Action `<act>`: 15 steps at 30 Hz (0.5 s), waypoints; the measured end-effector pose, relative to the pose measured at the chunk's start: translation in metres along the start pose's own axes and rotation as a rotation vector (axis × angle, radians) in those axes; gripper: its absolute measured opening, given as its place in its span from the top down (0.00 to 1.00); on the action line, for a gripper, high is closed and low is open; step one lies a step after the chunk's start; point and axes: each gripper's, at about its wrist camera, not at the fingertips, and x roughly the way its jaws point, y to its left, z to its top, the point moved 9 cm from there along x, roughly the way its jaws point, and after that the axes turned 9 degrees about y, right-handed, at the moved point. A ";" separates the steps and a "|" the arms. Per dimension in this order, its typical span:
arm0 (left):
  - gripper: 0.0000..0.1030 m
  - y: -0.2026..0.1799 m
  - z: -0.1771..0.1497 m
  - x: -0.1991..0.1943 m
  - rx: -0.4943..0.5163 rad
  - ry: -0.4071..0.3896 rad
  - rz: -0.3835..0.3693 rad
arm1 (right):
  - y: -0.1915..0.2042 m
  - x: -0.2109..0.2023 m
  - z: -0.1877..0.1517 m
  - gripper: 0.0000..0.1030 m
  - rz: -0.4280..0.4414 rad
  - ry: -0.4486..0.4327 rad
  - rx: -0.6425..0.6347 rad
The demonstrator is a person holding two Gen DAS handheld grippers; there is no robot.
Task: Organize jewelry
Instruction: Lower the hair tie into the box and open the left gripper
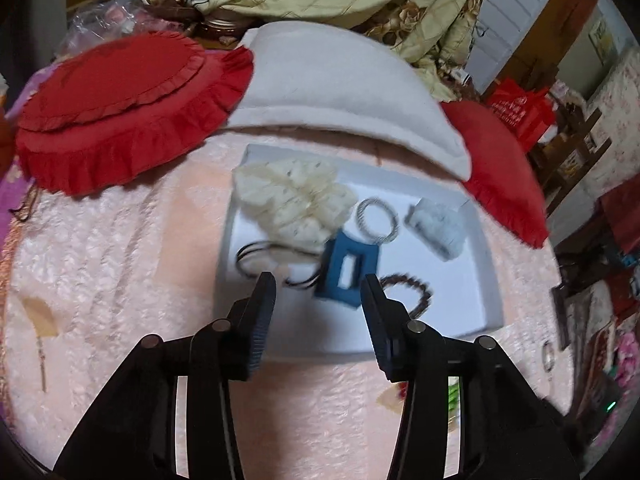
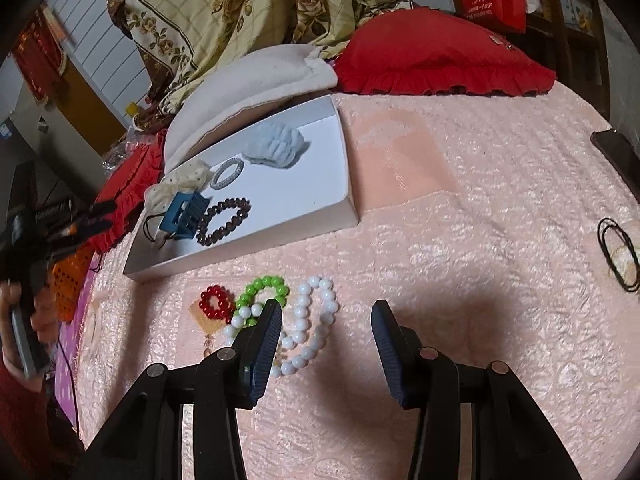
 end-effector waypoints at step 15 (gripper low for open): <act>0.72 0.025 -0.039 0.048 0.066 0.082 0.173 | 0.006 0.050 0.105 0.57 -0.193 -0.041 -0.067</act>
